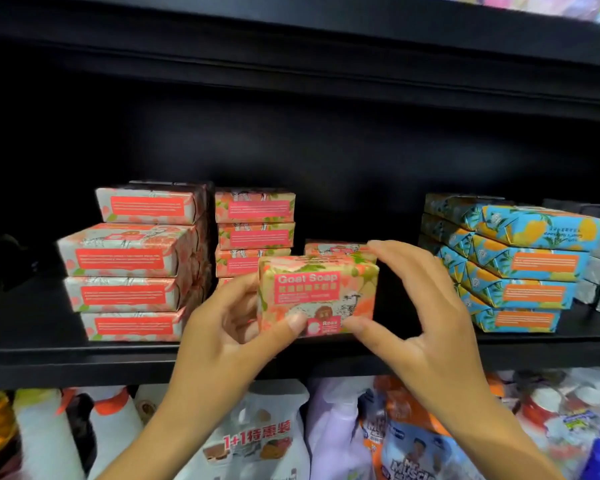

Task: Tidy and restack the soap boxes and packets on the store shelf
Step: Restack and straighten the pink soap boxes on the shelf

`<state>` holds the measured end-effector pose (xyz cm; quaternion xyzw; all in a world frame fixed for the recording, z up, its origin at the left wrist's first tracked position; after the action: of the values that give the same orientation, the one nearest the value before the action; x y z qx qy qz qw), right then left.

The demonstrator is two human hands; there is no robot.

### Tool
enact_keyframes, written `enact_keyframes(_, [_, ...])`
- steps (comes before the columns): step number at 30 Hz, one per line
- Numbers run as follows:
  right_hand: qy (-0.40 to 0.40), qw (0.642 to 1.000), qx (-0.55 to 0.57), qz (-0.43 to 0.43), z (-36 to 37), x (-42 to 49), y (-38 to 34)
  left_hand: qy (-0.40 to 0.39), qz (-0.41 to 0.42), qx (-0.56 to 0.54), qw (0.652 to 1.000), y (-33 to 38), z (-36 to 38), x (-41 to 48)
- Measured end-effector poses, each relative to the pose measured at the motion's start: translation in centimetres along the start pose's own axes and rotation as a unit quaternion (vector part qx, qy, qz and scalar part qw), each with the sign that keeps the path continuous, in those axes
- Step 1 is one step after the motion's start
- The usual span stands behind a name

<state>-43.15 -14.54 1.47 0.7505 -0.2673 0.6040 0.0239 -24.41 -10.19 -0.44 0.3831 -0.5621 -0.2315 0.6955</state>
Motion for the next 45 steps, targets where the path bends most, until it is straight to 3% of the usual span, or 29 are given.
enact_keyframes(2, [-0.033,0.995,0.065,0.066,-0.1,0.2,0.1,-0.018,0.025,-0.007,1.000,0.1,0.3,-0.2])
enact_keyframes(5, [-0.032,0.994,0.088,0.053,-0.3,0.2,-0.1,-0.030,0.052,0.003,0.998,0.1,0.5,-0.2])
enact_keyframes(11, [0.032,0.982,-0.013,-0.188,-0.3,-1.1,-0.4,-0.064,0.004,0.013,0.998,0.5,0.0,0.3])
enact_keyframes(14, [0.034,0.976,-0.024,-0.215,0.0,-1.4,-0.2,-0.084,-0.031,-0.007,0.996,0.5,-0.2,0.4])
enact_keyframes(17, [-0.015,0.987,-0.021,-0.161,0.0,-0.9,0.0,-0.057,0.034,0.057,0.996,0.7,-0.5,0.1])
enact_keyframes(20, [-0.084,0.993,0.083,-0.023,-0.5,-0.4,0.1,-0.006,0.138,0.142,0.980,1.2,-0.8,0.0])
enact_keyframes(24, [-0.120,0.958,0.225,0.129,-0.5,-0.3,-0.3,0.014,0.252,0.186,0.950,1.0,-0.7,0.2])
enact_keyframes(27, [-0.139,0.950,0.229,0.161,0.0,0.3,-0.4,0.029,0.297,0.215,0.930,0.6,-0.4,0.1])
enact_keyframes(31, [-0.107,0.954,0.234,0.154,0.2,1.2,-1.0,0.043,0.230,0.233,0.944,0.2,-0.3,0.1])
enact_keyframes(35, [-0.041,0.977,0.190,0.092,0.3,0.6,-1.1,0.008,0.090,0.101,0.991,0.4,-0.6,0.0])
enact_keyframes(40, [0.021,0.987,0.156,-0.020,0.8,-0.3,-1.4,-0.041,-0.069,-0.036,0.996,0.8,-1.1,0.3])
enact_keyframes(43, [0.041,0.987,0.132,-0.085,1.1,-0.3,-1.4,-0.076,-0.076,-0.062,0.992,1.1,-1.3,0.3])
enact_keyframes(45, [0.033,0.988,0.121,-0.090,1.2,-0.3,-1.1,-0.052,-0.047,-0.045,0.997,1.3,-1.4,0.2])
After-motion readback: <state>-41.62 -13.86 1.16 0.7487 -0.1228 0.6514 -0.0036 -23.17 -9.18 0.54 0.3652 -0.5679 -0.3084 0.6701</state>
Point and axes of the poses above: each hand's wrist, its own x-axis towards the middle knuckle, its own z-axis out of the palm, y = z × x, the point moved 1 cm from there along x, towards the middle knuckle, and after that the axes turned 9 degrees about y, right-handed, at the moved point
